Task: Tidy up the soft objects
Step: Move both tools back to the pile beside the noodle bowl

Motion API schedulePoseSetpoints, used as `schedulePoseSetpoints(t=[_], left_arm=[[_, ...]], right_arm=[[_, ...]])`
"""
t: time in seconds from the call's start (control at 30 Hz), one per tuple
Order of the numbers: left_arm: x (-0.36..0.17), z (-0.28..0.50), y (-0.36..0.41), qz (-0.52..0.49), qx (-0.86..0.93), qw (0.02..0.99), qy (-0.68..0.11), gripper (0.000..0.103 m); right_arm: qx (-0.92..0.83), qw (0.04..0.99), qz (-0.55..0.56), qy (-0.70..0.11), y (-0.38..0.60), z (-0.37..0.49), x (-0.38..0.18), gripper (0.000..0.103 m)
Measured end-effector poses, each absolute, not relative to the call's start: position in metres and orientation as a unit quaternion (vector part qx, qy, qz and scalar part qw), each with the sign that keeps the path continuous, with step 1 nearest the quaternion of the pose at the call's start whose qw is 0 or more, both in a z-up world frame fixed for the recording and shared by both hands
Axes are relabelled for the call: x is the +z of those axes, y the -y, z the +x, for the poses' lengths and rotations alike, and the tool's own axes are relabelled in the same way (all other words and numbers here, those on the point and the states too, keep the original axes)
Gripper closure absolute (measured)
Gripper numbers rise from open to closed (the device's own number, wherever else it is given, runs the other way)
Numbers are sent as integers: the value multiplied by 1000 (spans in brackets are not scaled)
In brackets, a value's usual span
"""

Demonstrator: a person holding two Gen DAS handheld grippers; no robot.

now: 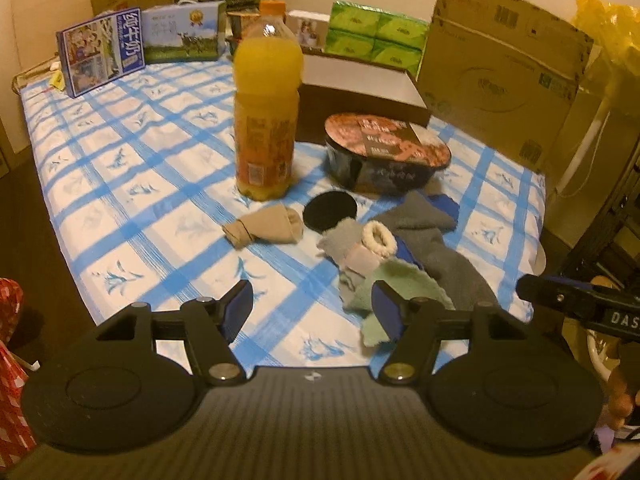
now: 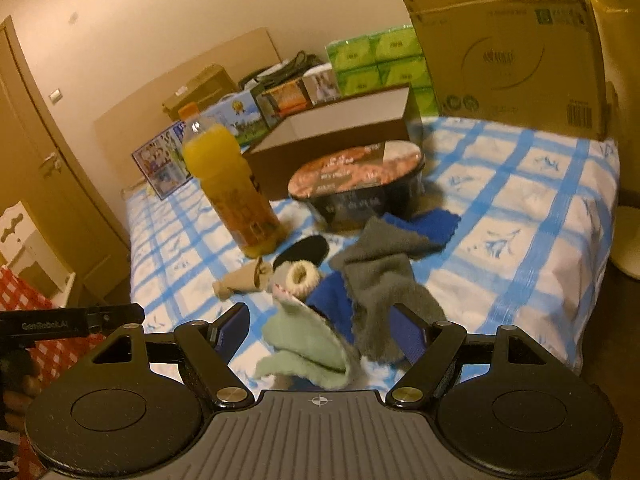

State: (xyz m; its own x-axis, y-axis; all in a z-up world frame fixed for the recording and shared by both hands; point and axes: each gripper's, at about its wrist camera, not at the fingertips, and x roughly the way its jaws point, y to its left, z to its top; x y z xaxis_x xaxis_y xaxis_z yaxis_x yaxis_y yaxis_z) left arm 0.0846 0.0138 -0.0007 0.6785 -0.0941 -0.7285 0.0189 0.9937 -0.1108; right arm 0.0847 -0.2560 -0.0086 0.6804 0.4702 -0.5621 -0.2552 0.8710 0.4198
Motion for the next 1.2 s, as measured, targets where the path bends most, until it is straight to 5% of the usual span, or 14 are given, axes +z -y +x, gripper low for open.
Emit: schedulePoseSetpoints(t=[1.2], left_arm=[[-78,190,-40,0,-11,898,-439,40]], right_arm=[[170,888,70,-422,245,210,-96,31]])
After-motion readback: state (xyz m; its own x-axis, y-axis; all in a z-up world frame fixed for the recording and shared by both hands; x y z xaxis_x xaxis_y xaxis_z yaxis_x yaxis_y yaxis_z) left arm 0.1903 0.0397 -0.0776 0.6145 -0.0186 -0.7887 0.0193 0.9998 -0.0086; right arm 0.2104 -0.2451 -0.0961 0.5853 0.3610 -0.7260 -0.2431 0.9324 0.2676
